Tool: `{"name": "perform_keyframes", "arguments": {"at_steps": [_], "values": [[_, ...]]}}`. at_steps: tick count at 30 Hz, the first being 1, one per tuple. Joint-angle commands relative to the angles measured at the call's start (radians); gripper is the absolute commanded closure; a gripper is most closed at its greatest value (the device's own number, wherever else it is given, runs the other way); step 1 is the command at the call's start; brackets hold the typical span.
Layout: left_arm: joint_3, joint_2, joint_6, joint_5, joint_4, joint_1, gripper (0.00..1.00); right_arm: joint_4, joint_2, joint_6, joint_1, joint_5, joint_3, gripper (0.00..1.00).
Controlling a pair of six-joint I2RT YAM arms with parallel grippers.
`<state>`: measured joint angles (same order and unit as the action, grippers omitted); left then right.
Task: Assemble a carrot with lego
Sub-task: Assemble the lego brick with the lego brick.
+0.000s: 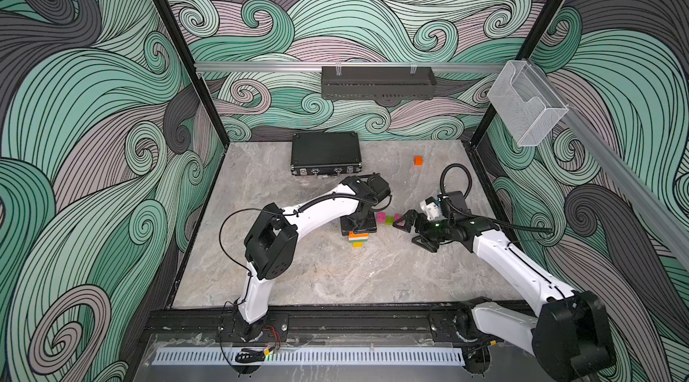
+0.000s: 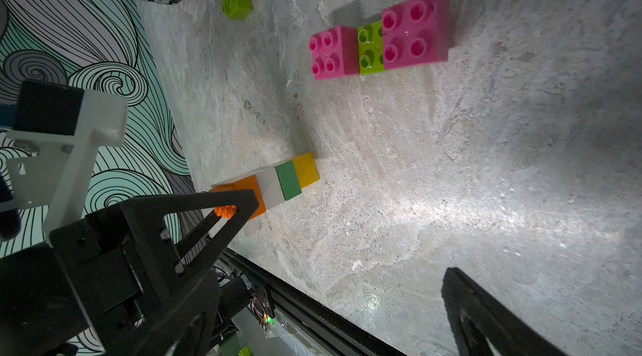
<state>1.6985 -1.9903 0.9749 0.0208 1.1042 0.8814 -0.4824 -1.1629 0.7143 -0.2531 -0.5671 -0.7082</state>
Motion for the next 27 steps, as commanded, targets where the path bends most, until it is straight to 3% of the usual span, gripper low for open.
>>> {"name": "perform_keyframes", "arguments": {"at_steps": [1,8,20,27], "values": [[0.015,-0.043,-0.015,0.026,0.087,0.006,0.68,-0.012,-0.009,-0.006,0.007,0.009,-0.020,0.00],[0.019,-0.023,-0.010,0.041,0.093,0.005,0.57,-0.012,-0.014,-0.009,0.007,0.009,-0.023,0.00],[0.021,0.008,-0.002,0.045,0.081,0.006,0.30,-0.017,-0.014,-0.010,0.007,0.009,-0.025,0.01],[0.015,0.025,-0.001,0.045,0.068,0.007,0.22,-0.018,-0.016,-0.013,0.007,0.011,-0.023,0.00]]}}
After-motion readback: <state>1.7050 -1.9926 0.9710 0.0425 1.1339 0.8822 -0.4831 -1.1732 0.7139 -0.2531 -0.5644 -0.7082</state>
